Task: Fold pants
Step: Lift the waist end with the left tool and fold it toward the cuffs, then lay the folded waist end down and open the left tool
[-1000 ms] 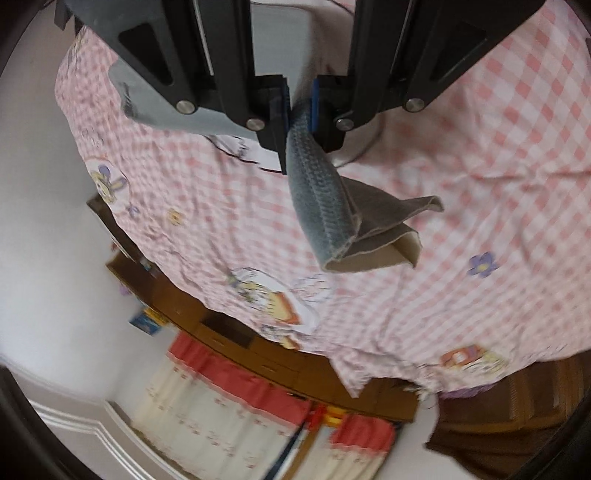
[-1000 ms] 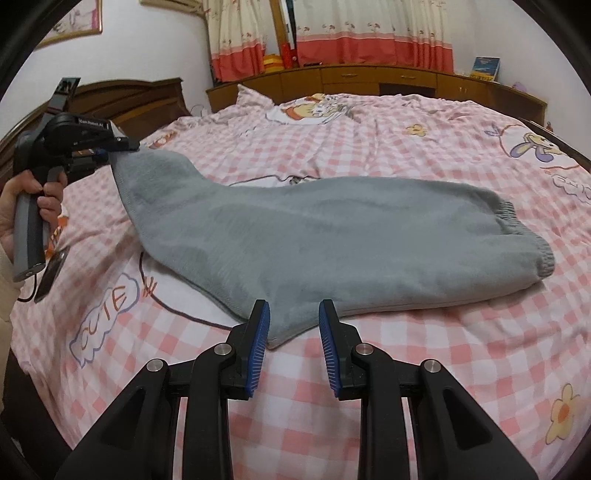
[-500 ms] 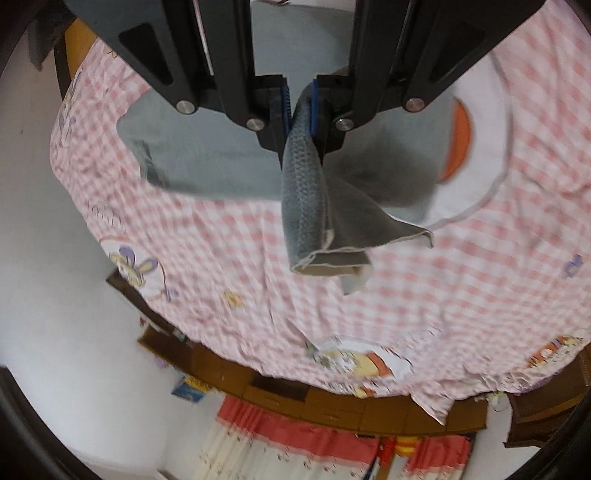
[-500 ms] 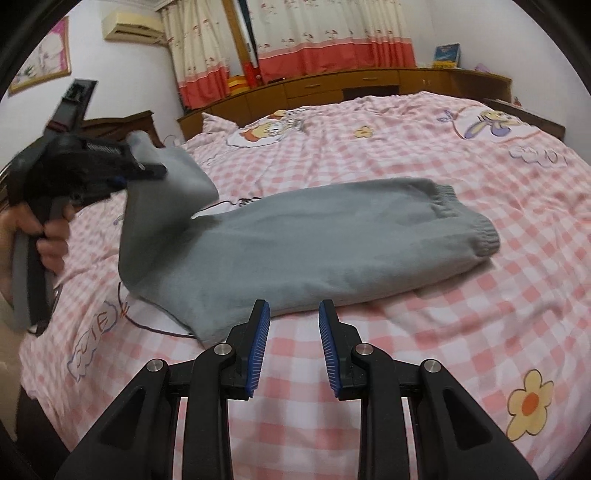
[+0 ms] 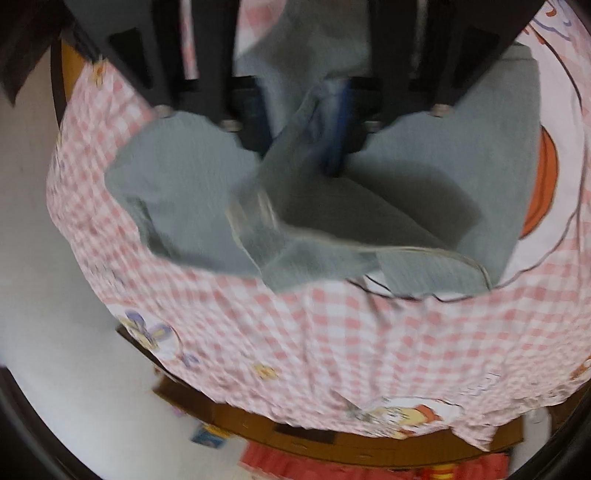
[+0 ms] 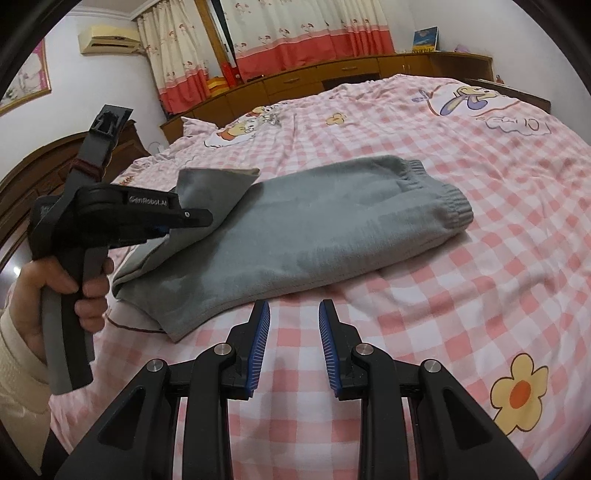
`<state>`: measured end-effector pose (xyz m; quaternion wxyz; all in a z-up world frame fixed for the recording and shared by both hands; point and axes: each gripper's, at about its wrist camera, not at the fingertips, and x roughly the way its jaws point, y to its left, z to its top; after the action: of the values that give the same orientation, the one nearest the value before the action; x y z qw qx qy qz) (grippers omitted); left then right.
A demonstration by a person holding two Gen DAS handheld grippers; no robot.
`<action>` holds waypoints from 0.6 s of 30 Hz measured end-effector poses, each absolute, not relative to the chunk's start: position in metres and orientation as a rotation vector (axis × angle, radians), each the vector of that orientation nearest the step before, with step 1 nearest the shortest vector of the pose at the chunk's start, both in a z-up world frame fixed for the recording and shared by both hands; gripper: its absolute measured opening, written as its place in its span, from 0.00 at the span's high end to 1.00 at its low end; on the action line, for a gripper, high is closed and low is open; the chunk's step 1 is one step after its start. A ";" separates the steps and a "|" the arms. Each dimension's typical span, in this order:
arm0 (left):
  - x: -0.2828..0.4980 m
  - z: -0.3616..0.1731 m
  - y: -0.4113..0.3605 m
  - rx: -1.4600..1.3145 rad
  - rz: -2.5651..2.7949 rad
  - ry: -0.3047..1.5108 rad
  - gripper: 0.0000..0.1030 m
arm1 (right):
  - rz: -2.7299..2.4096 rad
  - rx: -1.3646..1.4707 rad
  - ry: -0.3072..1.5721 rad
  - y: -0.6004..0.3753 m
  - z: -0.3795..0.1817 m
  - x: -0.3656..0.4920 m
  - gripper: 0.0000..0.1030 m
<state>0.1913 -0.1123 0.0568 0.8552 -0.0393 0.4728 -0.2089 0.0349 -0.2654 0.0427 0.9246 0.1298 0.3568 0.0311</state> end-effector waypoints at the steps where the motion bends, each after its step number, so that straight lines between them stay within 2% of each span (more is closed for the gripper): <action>1: 0.186 0.056 -0.115 -0.067 -0.458 0.990 0.54 | 0.062 0.265 0.733 -0.265 0.042 0.035 0.71; 4: 0.172 0.056 -0.118 -0.022 -0.487 0.980 0.49 | 0.052 0.261 0.735 -0.263 0.042 0.037 0.65; 18: 0.138 0.092 -0.073 -0.076 -0.543 0.896 0.45 | 0.067 0.241 0.746 -0.253 0.053 0.051 0.63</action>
<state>0.1383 -0.0733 0.0918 0.8653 -0.0362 0.4275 -0.2594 0.0511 -0.2531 0.0529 0.9236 0.1174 0.3636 0.0326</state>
